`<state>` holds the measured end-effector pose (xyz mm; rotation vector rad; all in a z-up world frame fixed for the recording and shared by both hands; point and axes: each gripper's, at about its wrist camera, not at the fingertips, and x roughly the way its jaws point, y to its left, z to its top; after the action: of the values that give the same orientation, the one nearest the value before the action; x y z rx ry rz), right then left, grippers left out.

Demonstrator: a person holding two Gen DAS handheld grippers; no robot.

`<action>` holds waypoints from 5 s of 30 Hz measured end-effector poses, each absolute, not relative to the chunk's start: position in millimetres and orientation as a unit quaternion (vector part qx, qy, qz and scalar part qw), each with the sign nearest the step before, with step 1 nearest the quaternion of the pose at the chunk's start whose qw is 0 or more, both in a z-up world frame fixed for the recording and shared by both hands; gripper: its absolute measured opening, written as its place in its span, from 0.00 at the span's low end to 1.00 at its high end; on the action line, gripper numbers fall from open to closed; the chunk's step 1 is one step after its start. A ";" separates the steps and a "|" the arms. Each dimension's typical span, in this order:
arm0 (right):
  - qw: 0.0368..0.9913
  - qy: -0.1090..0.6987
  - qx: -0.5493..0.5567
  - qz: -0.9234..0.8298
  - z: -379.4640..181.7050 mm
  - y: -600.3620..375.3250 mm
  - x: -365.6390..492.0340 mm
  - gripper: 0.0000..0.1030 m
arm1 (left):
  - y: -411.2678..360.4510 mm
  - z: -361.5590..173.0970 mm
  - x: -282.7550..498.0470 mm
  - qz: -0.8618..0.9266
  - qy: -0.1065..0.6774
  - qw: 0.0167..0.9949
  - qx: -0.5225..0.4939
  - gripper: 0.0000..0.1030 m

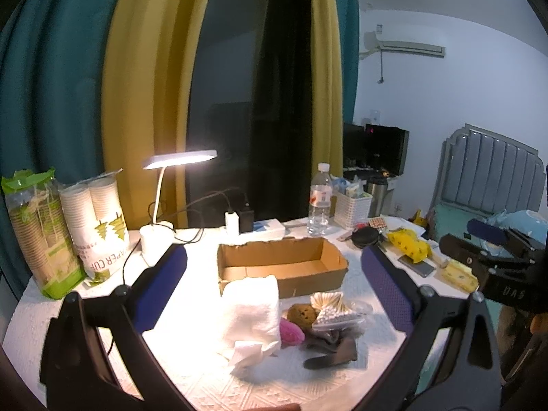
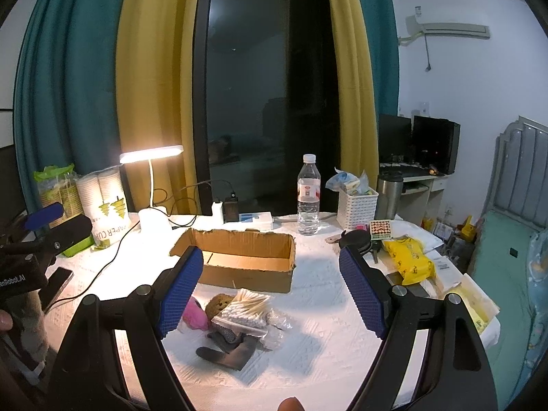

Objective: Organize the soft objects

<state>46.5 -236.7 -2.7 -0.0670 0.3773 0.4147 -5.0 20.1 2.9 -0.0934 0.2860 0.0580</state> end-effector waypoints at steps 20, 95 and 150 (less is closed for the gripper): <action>0.960 0.189 -0.033 0.205 -2.9 -236.7 46.7 0.82 | 21.0 3.4 -4.8 0.029 0.143 0.988 -0.047 0.99; 0.915 0.356 -0.021 0.188 -111.9 -227.2 194.5 0.82 | 39.4 -131.4 191.3 0.046 0.377 0.925 -0.014 0.98; 0.886 0.376 -0.044 0.269 -119.4 -167.7 163.2 0.60 | 130.1 -136.3 73.6 -0.009 0.350 0.930 -0.111 0.75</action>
<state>163.2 -167.7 -119.4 -0.0917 0.7826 0.5589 73.6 130.1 -136.3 -0.2281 0.7176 -0.0179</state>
